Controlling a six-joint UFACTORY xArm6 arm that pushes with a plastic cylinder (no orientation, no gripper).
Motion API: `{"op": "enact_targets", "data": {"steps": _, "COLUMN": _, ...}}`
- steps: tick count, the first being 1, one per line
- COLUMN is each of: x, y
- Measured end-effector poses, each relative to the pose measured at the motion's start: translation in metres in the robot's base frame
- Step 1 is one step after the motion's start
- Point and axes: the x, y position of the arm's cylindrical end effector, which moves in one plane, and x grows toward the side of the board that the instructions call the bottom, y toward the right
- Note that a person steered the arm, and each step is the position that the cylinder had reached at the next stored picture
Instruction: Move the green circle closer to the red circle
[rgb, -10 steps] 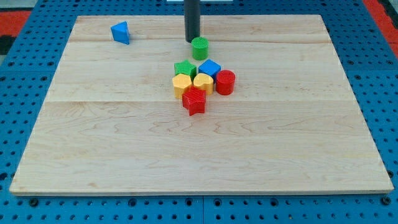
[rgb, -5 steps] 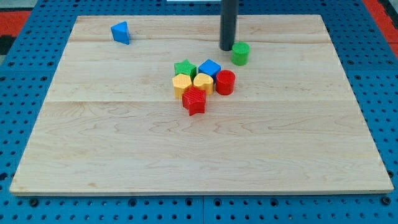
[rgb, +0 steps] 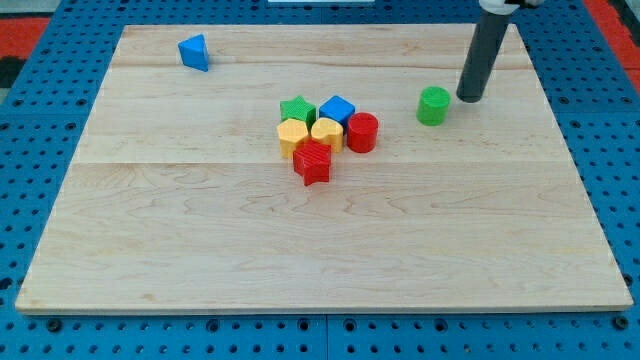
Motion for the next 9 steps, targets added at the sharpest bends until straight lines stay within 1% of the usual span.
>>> {"op": "enact_targets", "data": {"steps": 1, "x": -0.007, "y": -0.034}}
{"op": "enact_targets", "data": {"steps": 2, "x": -0.013, "y": -0.056}}
{"op": "enact_targets", "data": {"steps": 7, "x": 0.057, "y": -0.056}}
{"op": "enact_targets", "data": {"steps": 9, "x": 0.079, "y": -0.056}}
